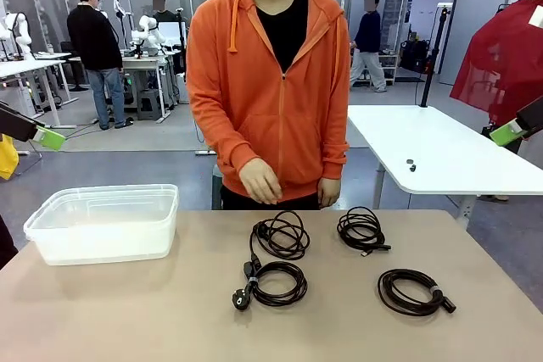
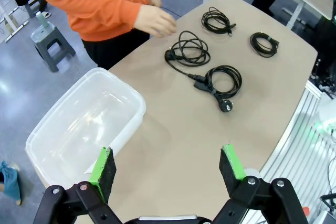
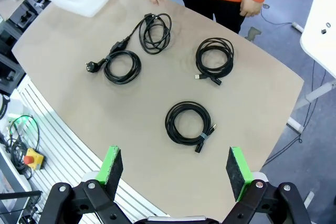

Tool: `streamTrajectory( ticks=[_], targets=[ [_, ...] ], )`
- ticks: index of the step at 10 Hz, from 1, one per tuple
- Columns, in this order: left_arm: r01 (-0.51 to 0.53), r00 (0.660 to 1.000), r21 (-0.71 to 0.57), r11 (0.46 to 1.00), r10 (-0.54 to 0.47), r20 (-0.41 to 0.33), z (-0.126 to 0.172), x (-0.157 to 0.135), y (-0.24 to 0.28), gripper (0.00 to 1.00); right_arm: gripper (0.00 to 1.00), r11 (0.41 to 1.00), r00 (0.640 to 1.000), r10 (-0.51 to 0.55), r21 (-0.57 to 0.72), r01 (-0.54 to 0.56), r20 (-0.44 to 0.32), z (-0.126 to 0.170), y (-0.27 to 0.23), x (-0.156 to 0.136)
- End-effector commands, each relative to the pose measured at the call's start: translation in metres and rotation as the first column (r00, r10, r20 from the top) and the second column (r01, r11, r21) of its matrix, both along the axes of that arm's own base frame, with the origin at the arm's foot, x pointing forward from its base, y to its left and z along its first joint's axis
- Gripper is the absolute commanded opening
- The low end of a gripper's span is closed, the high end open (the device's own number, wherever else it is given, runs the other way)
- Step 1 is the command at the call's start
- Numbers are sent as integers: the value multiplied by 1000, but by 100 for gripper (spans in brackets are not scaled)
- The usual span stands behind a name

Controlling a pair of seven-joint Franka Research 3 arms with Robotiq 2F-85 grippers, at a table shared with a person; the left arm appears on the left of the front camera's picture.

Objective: Organize and store the cables.
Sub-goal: Place the Power Cable into the Organizing box.

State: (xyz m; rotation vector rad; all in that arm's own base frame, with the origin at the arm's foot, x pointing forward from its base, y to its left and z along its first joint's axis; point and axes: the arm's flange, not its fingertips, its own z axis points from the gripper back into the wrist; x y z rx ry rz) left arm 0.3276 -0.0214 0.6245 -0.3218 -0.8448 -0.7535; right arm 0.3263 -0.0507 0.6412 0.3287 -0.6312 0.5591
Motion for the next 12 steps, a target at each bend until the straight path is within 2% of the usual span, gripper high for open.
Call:
streamTrajectory(
  ticks=[1, 12],
  targets=[
    [12, 1000, 10, 1000, -12, 2, -1, 0, -1, 100, 100, 1000, 1000, 19, 6, -19, 2, 1, 0, 0],
    [12, 1000, 10, 1000, -12, 2, -1, 0, -1, 100, 100, 1000, 1000, 19, 6, -19, 2, 1, 0, 0]
  ],
)
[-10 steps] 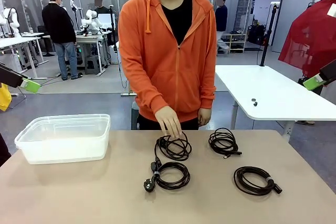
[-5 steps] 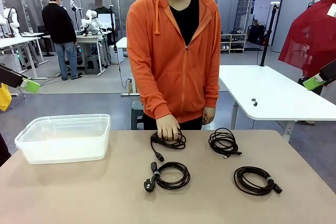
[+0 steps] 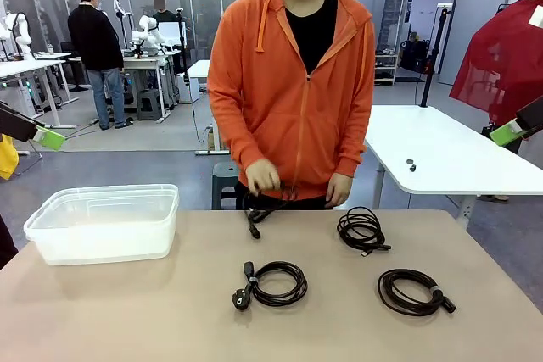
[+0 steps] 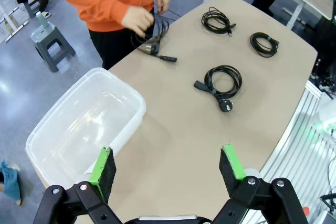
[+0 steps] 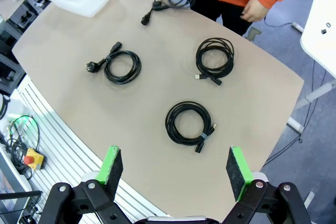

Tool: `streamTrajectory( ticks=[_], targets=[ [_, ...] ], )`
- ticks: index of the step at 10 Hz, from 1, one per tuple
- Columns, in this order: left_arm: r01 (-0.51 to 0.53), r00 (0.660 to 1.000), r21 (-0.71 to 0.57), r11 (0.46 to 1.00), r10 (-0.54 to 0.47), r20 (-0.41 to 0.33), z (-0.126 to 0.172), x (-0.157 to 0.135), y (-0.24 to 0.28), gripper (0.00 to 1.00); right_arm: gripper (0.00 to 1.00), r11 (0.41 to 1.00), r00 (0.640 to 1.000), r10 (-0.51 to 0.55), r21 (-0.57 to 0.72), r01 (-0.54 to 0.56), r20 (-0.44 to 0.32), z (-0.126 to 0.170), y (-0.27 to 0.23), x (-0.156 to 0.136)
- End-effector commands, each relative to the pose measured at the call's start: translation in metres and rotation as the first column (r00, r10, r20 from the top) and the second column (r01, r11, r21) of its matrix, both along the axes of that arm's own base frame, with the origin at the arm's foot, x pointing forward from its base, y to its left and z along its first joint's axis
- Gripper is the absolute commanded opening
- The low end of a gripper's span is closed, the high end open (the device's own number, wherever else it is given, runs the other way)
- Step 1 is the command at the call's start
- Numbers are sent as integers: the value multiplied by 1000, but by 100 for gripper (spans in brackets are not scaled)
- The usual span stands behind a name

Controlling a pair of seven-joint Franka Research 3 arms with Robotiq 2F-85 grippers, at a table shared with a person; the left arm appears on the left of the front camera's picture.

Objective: Organize and store the cables.
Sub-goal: Place the Power Cable into the Organizing box.

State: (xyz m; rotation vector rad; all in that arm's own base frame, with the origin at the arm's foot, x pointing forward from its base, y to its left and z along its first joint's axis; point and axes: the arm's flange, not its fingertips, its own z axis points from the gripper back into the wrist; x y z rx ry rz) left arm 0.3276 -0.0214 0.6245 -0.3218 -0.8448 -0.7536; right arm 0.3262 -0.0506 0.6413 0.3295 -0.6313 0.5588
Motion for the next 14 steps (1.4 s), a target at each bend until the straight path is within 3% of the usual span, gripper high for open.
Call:
streamTrajectory(
  ticks=[1, 7, 9, 10, 13, 14],
  targets=[
    [12, 1000, 10, 1000, -12, 2, -1, 0, -1, 100, 100, 1000, 1000, 19, 6, -19, 3, 1, 0, 0],
    [0, 1000, 0, 1000, 0, 0, 0, 0, 0, 100, 100, 1000, 1000, 19, 6, -19, 3, 1, 0, 0],
    [102, 989, 87, 991, -91, -114, 2, 25, -56, 100, 100, 1000, 1000, 19, 6, -19, 3, 1, 0, 0],
    [139, 982, 58, 989, -130, -137, 2, 33, -83, 100, 100, 1000, 1000, 19, 6, -19, 3, 1, 0, 0],
    [196, 962, 110, 974, -169, -215, -21, 46, -154, 100, 100, 1000, 1000, 19, 6, -19, 3, 1, 0, 0],
    [193, 957, 181, 964, -145, -252, -33, 46, -176, 100, 100, 1000, 1000, 19, 6, -19, 3, 1, 0, 0]
  ],
)
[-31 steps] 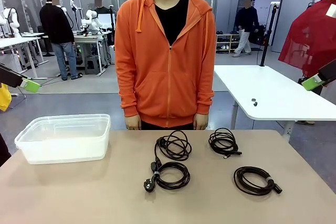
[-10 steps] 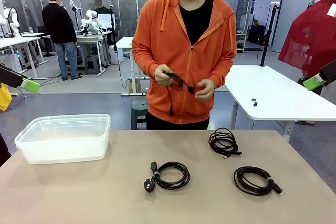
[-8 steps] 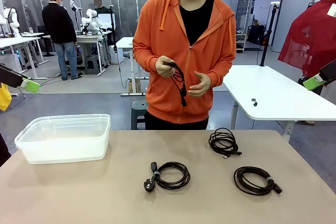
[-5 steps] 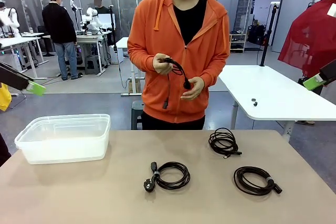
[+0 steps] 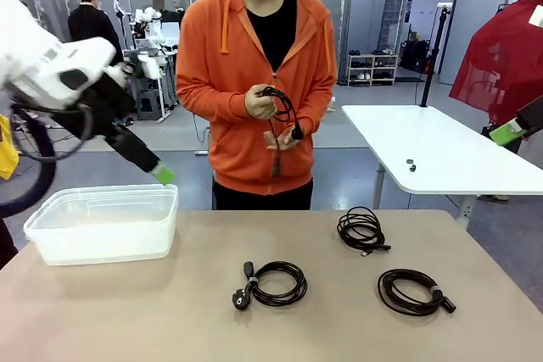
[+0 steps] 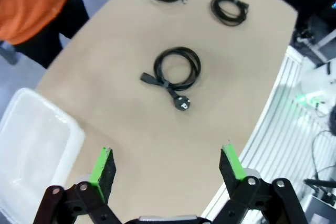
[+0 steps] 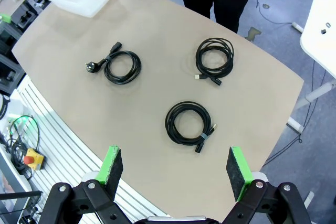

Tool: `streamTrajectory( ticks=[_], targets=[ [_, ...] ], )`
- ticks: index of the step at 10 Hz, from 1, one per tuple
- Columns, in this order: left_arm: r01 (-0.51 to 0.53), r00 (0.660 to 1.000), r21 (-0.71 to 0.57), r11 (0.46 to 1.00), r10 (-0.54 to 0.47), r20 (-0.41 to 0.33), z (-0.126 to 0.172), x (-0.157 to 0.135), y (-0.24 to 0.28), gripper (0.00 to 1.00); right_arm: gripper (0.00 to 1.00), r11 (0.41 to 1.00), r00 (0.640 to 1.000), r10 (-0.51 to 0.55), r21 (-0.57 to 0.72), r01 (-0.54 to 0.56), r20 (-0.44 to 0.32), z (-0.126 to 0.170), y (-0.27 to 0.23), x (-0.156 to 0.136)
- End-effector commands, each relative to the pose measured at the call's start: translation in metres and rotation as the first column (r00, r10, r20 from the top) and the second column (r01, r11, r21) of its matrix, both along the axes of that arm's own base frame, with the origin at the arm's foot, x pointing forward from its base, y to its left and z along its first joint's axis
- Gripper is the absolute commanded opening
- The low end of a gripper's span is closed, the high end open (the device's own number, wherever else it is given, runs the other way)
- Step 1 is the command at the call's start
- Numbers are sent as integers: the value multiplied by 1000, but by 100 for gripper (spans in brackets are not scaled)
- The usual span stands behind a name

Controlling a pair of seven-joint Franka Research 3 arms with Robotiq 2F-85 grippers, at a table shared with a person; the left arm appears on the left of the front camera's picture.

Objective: Organize and store the cables.
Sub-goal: Place the Power Cable into the Organizing box.

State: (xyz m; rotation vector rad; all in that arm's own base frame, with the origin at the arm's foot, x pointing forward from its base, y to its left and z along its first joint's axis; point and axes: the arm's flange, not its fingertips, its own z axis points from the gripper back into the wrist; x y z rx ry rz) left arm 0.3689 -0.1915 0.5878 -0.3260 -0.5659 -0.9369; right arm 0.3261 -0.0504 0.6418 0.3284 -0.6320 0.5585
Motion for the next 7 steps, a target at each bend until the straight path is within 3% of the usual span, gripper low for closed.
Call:
streamTrajectory(
  ticks=[1, 3, 4, 7],
  targets=[
    [-6, 999, 68, 998, 9, -46, -10, 0, -28, 100, 100, 1000, 1000, 19, 6, -19, 2, 0, 0, 0],
    [-38, 997, 150, 988, 48, -60, -39, -15, -68, 100, 100, 1000, 1000, 19, 6, -19, 2, 0, 0, 0],
    [-73, 993, 132, 989, 84, -84, -52, -23, -80, 100, 100, 1000, 1000, 19, 6, -19, 2, 0, 0, 0],
    [-204, 968, 231, 951, 231, -99, -98, -44, -102, 100, 100, 1000, 1000, 19, 6, -19, 2, 0, 0, 0]
  ],
)
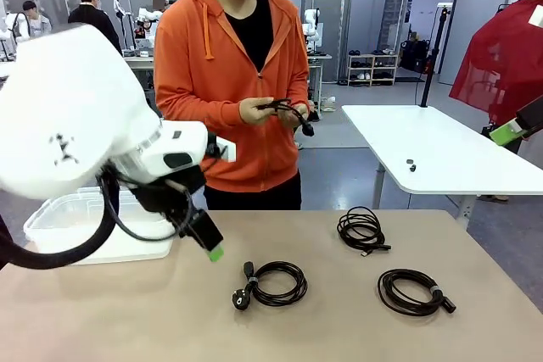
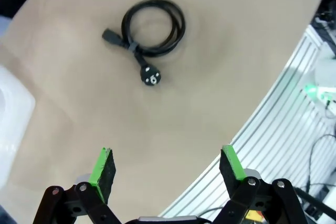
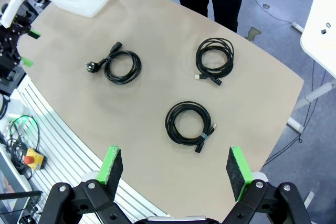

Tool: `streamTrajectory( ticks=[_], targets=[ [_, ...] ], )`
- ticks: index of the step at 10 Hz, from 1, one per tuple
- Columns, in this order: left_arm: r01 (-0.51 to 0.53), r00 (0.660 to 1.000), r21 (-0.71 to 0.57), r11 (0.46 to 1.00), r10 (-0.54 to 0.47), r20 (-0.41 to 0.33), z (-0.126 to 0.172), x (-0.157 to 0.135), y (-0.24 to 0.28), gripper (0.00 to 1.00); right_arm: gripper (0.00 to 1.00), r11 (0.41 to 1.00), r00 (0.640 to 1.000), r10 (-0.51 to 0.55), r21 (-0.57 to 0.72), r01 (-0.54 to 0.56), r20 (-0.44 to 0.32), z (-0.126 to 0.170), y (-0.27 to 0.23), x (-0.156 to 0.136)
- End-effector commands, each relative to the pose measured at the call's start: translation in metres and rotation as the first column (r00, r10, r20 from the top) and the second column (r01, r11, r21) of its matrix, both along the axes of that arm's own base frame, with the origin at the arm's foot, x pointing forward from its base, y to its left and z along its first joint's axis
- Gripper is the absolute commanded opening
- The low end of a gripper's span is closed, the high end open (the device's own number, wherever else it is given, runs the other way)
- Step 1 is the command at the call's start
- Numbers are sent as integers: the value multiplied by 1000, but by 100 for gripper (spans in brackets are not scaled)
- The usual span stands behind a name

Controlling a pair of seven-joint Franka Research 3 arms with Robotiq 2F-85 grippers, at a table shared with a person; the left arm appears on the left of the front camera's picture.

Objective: Organize and store the cables.
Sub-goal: Place the Power Cable into the Organizing box.

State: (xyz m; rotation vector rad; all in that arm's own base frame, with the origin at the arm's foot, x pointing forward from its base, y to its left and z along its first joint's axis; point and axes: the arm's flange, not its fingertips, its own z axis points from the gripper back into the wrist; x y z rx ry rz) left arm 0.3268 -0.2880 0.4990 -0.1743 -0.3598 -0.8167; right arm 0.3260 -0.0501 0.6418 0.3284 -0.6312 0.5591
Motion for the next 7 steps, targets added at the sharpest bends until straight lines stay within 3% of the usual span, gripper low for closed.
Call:
streamTrajectory(
  ticks=[1, 3, 5, 6, 7],
  targets=[
    [-123, 992, 55, 991, 123, 8, -21, -3, -12, 100, 100, 1000, 1000, 19, 7, -19, 2, 0, 0, 0],
    [-209, 977, 82, 974, 212, -25, -43, 0, -20, 100, 100, 1000, 1000, 19, 7, -19, 2, 0, 0, 0],
    [-216, 976, 78, 973, 218, -13, -46, 6, -18, 100, 100, 1000, 1000, 19, 7, -19, 2, 0, 0, 0],
    [-63, 997, 25, 998, 64, -38, -33, 4, -14, 100, 100, 1000, 1000, 19, 7, -19, 2, 0, 0, 0],
    [-193, 979, 82, 978, 197, -46, -51, -1, -12, 100, 100, 1000, 1000, 19, 7, -19, 2, 0, 0, 0]
  ],
)
